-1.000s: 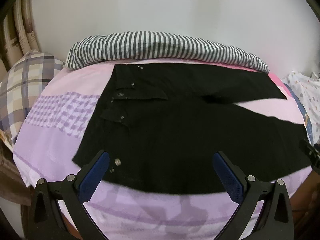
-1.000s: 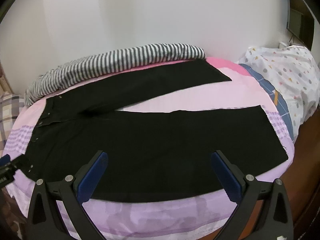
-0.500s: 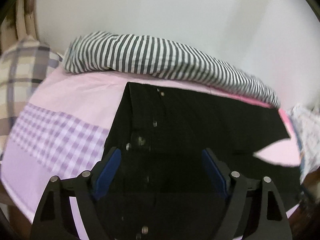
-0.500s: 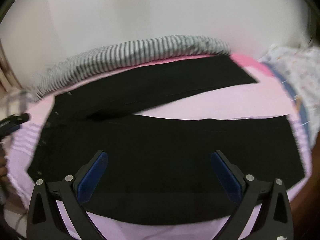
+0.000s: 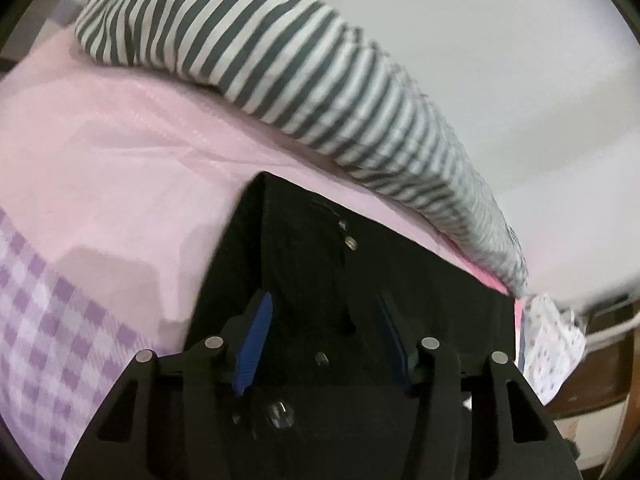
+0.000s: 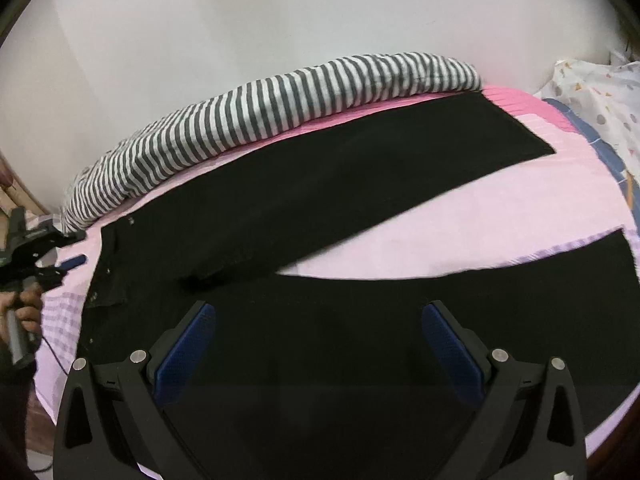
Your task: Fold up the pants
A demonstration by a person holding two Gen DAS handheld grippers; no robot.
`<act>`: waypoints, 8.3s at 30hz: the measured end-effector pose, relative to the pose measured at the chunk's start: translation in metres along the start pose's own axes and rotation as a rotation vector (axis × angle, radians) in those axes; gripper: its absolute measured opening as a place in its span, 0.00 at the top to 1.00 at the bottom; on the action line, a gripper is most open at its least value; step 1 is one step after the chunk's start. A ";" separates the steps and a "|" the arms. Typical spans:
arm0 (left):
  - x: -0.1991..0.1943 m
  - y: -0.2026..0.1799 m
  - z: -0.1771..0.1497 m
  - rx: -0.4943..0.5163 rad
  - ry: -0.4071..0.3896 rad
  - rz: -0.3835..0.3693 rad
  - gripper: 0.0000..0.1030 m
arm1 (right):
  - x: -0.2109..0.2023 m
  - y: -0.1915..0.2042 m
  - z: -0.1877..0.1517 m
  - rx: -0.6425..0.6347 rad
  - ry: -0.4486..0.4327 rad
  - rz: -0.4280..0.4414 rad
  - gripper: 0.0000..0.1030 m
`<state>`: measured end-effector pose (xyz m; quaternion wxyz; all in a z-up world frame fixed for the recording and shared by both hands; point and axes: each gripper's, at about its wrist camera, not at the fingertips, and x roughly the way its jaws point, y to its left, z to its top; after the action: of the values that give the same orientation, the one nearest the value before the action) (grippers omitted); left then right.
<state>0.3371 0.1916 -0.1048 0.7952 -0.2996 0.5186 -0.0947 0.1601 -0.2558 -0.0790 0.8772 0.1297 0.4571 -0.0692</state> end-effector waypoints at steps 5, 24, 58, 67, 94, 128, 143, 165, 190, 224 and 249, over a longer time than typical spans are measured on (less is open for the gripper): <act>0.020 0.021 0.018 -0.057 0.018 -0.019 0.52 | 0.021 0.010 0.010 0.000 0.021 0.018 0.00; 0.052 0.011 0.053 0.080 -0.017 0.028 0.91 | 0.085 0.046 0.047 -0.178 0.074 -0.011 0.00; -0.061 -0.048 -0.016 0.264 -0.339 -0.089 0.94 | 0.259 0.134 0.213 -1.086 0.703 0.463 0.34; -0.057 -0.047 -0.014 0.247 -0.346 -0.058 0.94 | 0.272 0.088 0.217 -1.050 0.740 0.370 0.53; -0.078 -0.054 -0.045 0.387 -0.377 0.047 0.94 | 0.077 0.052 0.104 -0.953 0.278 -0.069 0.93; -0.079 0.017 -0.223 0.467 -0.010 0.335 0.89 | -0.006 -0.045 -0.081 -0.449 0.256 -0.089 0.91; -0.142 0.045 -0.229 0.089 -0.024 0.112 0.60 | -0.069 -0.051 -0.088 -0.258 0.157 0.033 0.58; -0.089 0.041 -0.222 -0.133 -0.036 -0.025 0.73 | -0.056 -0.062 -0.046 -0.165 0.060 -0.061 0.56; -0.110 0.023 -0.211 -0.043 -0.089 -0.005 0.78 | 0.042 -0.063 0.071 -0.158 0.106 -0.217 0.97; -0.113 0.038 -0.212 0.051 0.023 0.073 0.81 | -0.087 -0.264 -0.093 0.468 0.151 -0.119 0.98; -0.090 0.037 -0.217 0.075 0.051 0.190 0.81 | -0.098 -0.357 -0.100 0.657 0.024 -0.122 0.95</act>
<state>0.0994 0.1807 -0.1180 0.7978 -0.2166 0.5607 -0.0458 -0.0600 -0.5681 -0.1116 0.7772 0.3788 0.4276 -0.2637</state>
